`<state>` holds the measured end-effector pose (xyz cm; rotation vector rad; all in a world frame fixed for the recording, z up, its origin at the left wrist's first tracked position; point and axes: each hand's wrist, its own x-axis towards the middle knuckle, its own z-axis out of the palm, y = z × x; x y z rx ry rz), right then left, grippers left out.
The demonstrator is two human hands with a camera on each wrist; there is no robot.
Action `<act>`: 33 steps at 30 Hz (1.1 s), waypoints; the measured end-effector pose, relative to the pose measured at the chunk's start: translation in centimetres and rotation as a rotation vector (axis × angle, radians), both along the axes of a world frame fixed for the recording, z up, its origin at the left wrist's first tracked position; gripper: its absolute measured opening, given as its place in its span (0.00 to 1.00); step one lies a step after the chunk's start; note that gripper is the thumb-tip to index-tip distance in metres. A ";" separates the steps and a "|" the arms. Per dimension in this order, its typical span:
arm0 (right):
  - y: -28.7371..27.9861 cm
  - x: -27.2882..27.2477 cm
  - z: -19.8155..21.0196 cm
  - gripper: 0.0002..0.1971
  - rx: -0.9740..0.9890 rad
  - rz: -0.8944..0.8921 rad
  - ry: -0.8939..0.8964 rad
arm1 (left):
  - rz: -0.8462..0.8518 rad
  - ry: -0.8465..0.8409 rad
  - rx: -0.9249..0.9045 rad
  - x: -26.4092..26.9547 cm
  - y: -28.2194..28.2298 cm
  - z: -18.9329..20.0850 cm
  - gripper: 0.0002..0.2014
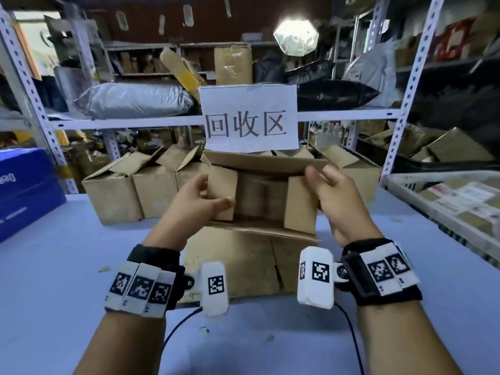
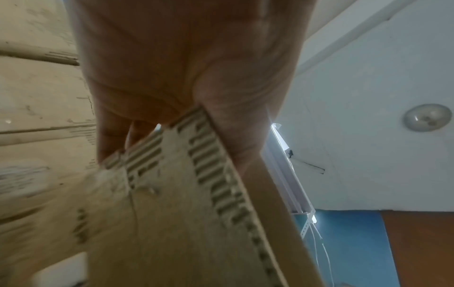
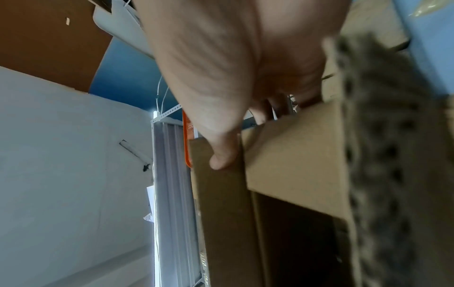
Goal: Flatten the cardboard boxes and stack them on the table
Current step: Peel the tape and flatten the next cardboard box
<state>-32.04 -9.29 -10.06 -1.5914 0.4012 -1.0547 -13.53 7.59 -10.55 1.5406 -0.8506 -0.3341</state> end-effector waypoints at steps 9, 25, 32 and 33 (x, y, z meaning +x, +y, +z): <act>0.2 1.6 -0.2 0.42 -0.041 -0.036 0.602 | 0.082 -0.116 0.254 -0.4 1.3 0.3 0.56; 1.9 2.4 -1.9 0.61 -0.423 -0.299 0.199 | 0.235 -0.349 0.112 -0.9 0.7 1.0 0.49; 2.2 1.6 -1.7 0.49 -0.388 -0.240 0.130 | 0.188 -0.244 0.018 -1.6 1.4 0.9 0.39; 2.0 1.4 -1.5 0.48 -0.370 -0.223 0.113 | 0.154 -0.211 0.000 -1.7 1.5 1.1 0.38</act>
